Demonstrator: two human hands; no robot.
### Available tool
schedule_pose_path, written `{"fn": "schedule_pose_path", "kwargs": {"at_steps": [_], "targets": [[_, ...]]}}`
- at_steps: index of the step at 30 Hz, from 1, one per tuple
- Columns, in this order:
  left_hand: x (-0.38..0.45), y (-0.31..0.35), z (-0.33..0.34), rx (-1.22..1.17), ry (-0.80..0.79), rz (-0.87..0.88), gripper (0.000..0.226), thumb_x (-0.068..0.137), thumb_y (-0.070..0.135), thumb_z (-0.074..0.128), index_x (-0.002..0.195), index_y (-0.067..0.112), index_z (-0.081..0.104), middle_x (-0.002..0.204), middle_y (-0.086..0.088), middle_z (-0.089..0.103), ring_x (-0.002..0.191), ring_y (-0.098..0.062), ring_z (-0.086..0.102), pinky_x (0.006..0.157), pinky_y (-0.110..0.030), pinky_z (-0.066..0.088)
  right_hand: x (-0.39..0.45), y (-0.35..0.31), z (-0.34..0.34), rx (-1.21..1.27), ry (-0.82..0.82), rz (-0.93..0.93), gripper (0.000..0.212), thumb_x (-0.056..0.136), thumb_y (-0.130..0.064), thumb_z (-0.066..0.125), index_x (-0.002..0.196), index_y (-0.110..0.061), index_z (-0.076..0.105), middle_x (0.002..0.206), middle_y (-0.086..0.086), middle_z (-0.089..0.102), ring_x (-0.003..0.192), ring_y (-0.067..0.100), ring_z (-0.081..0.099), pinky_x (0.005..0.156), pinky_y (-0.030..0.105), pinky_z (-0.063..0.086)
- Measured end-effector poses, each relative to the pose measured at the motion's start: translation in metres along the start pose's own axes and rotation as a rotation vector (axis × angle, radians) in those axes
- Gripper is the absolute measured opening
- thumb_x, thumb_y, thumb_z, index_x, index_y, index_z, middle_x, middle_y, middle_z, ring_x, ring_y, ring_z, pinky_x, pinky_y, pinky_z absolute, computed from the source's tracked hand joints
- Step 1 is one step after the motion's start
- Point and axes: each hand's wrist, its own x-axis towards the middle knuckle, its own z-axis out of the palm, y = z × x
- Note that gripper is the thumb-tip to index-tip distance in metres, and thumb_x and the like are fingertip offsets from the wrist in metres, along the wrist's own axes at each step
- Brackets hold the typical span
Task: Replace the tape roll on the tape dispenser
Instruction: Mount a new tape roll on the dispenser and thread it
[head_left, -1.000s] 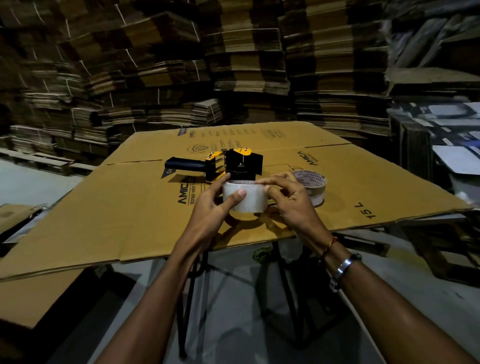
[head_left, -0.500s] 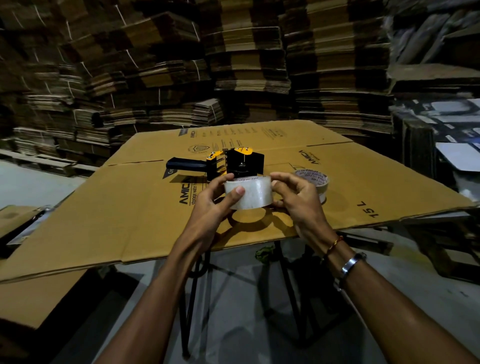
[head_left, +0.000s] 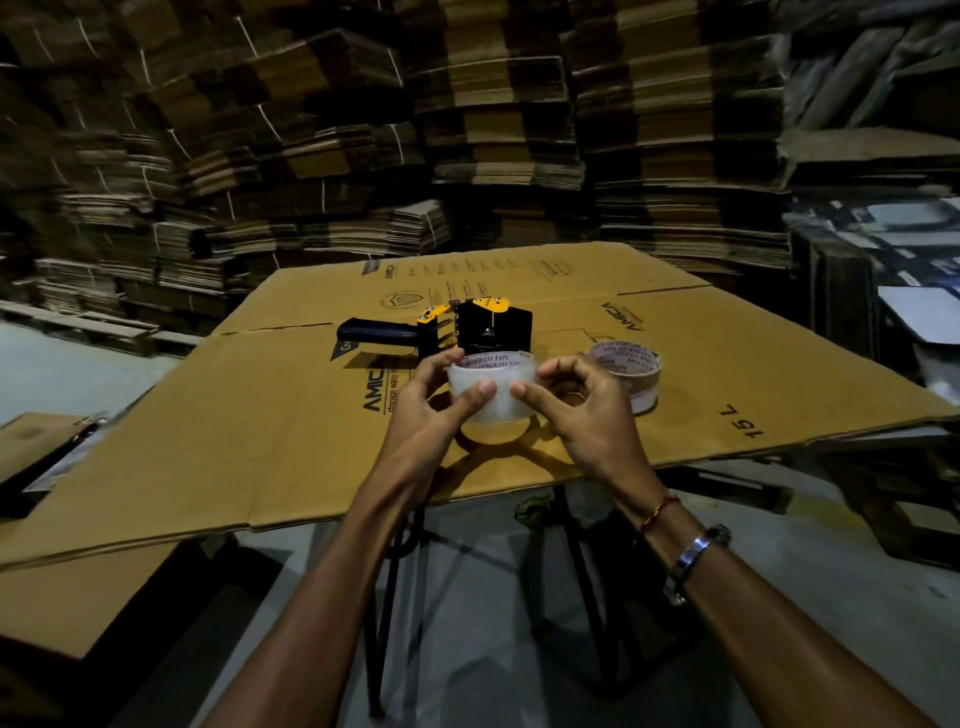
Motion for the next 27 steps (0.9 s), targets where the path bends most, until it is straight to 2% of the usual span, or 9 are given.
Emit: {"fn": "schedule_pose_path", "kwargs": {"at_steps": [4, 7, 9, 12, 16, 18, 20, 24, 27], "targets": [[0.001, -0.002, 0.002, 0.011, 0.061, 0.012, 0.055, 0.083, 0.02, 0.077, 0.134, 0.018, 0.054, 0.137, -0.007, 0.052, 0.103, -0.018, 0.065, 0.063, -0.019, 0.057, -0.005, -0.005, 0.006, -0.095, 0.001, -0.082, 0.035, 0.081, -0.029, 0.084, 0.106, -0.017, 0.064, 0.107, 0.003, 0.065, 0.097, 0.017, 0.066, 0.083, 0.031, 0.059], [0.001, -0.002, 0.002, 0.027, 0.076, 0.02, 0.062, 0.074, 0.033, 0.078, 0.131, 0.022, 0.055, 0.138, -0.008, 0.053, 0.105, -0.018, 0.064, 0.063, -0.02, 0.057, -0.003, -0.007, 0.008, -0.178, -0.03, -0.054, 0.053, 0.075, -0.039, 0.087, 0.115, -0.023, 0.056, 0.116, -0.001, 0.059, 0.105, 0.011, 0.06, 0.087, 0.025, 0.054], [0.001, -0.002, 0.002, 0.046, 0.072, 0.018, 0.063, 0.074, 0.036, 0.078, 0.132, 0.023, 0.055, 0.139, -0.007, 0.052, 0.105, -0.015, 0.063, 0.065, -0.021, 0.058, -0.002, -0.008, 0.008, -0.184, -0.023, -0.049, 0.056, 0.073, -0.041, 0.087, 0.116, -0.024, 0.054, 0.116, -0.002, 0.057, 0.105, 0.012, 0.059, 0.086, 0.025, 0.054], [0.002, -0.003, 0.002, 0.069, 0.079, 0.03, 0.057, 0.082, 0.028, 0.078, 0.133, 0.023, 0.055, 0.137, -0.005, 0.052, 0.1, -0.009, 0.063, 0.064, -0.021, 0.058, -0.006, -0.008, 0.01, -0.214, 0.02, -0.128, 0.048, 0.075, -0.037, 0.086, 0.109, -0.02, 0.057, 0.108, 0.0, 0.059, 0.095, 0.013, 0.06, 0.078, 0.02, 0.053], [0.0, -0.002, 0.003, 0.074, 0.082, 0.034, 0.057, 0.08, 0.026, 0.08, 0.13, 0.022, 0.054, 0.126, 0.003, 0.056, 0.094, -0.01, 0.066, 0.062, -0.023, 0.059, -0.014, -0.006, 0.016, -0.287, -0.005, -0.287, 0.025, 0.084, -0.025, 0.081, 0.098, -0.014, 0.063, 0.096, 0.0, 0.06, 0.082, 0.012, 0.06, 0.071, 0.026, 0.054], [0.0, -0.002, 0.006, 0.089, 0.119, 0.054, 0.054, 0.078, 0.026, 0.082, 0.125, 0.022, 0.056, 0.118, 0.008, 0.056, 0.09, -0.008, 0.066, 0.057, -0.018, 0.055, -0.014, -0.006, 0.016, -0.303, -0.014, -0.296, 0.023, 0.086, -0.023, 0.079, 0.1, -0.012, 0.064, 0.098, 0.0, 0.06, 0.084, 0.01, 0.06, 0.072, 0.026, 0.055], [0.0, -0.002, 0.007, 0.102, 0.156, 0.071, 0.049, 0.078, 0.026, 0.082, 0.12, 0.021, 0.057, 0.119, 0.004, 0.056, 0.091, -0.009, 0.066, 0.053, -0.016, 0.053, -0.011, -0.007, 0.014, -0.295, -0.017, -0.254, 0.03, 0.086, -0.026, 0.079, 0.107, -0.012, 0.062, 0.106, 0.001, 0.059, 0.092, 0.011, 0.061, 0.078, 0.023, 0.055], [0.004, -0.008, 0.0, 0.035, 0.096, 0.056, 0.03, 0.084, 0.03, 0.078, 0.11, 0.034, 0.065, 0.131, -0.011, 0.056, 0.108, -0.034, 0.066, 0.06, -0.034, 0.06, -0.002, -0.01, 0.002, -0.186, -0.068, -0.037, 0.053, 0.081, -0.034, 0.083, 0.123, -0.015, 0.057, 0.124, 0.001, 0.056, 0.111, 0.012, 0.061, 0.09, 0.024, 0.056], [0.003, -0.009, -0.003, 0.041, 0.05, 0.044, 0.041, 0.087, 0.025, 0.075, 0.124, 0.036, 0.063, 0.129, -0.007, 0.055, 0.107, -0.034, 0.067, 0.075, -0.051, 0.063, 0.002, -0.01, -0.004, -0.089, -0.105, 0.063, 0.071, 0.072, -0.04, 0.088, 0.13, -0.016, 0.054, 0.13, 0.002, 0.055, 0.116, 0.014, 0.06, 0.095, 0.031, 0.057]]}}
